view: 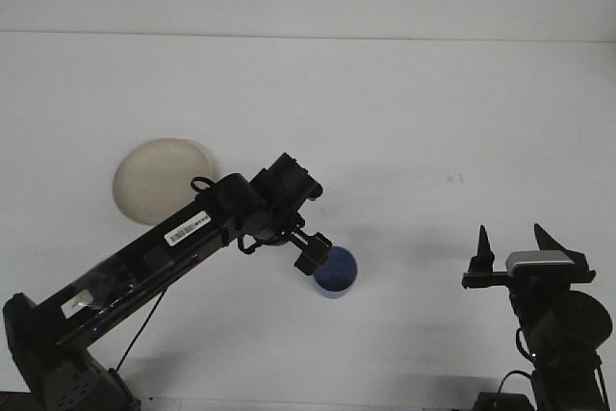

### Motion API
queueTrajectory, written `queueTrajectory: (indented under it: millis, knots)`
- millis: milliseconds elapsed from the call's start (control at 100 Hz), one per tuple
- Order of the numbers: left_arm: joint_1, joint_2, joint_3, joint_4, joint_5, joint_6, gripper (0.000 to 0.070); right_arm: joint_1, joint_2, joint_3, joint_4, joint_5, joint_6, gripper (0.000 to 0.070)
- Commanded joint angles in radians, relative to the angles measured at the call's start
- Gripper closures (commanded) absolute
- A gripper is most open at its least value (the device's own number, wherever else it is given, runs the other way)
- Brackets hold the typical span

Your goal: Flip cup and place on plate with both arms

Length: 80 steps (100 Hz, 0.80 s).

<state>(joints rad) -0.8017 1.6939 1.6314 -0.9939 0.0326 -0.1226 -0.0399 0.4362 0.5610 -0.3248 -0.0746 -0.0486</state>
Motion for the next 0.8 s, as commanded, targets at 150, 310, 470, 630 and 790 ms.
queueTrajectory:
  millis: [150, 310, 470, 630, 790]
  knots:
    - [-0.053, 0.082, 0.032, 0.029, 0.004, 0.006, 0.0114, 0.001, 0.002, 0.013, 0.007, 0.004, -0.004, 0.0127]
    - [-0.059, 0.129, 0.032, 0.032, 0.005, 0.01, 0.0115, 0.001, 0.002, 0.013, 0.006, 0.003, -0.004, 0.0127]
    - [-0.059, 0.176, 0.032, 0.039, 0.004, 0.01, 0.0115, 0.001, 0.002, 0.013, 0.004, 0.003, -0.004, 0.0127]
    - [-0.063, 0.205, 0.032, 0.045, 0.004, 0.025, 0.0127, 0.001, 0.002, 0.013, 0.002, 0.003, -0.004, 0.0127]
    - [-0.066, 0.205, 0.032, 0.06, 0.005, 0.026, 0.0381, 0.001, 0.002, 0.013, 0.002, 0.003, -0.004, 0.0127]
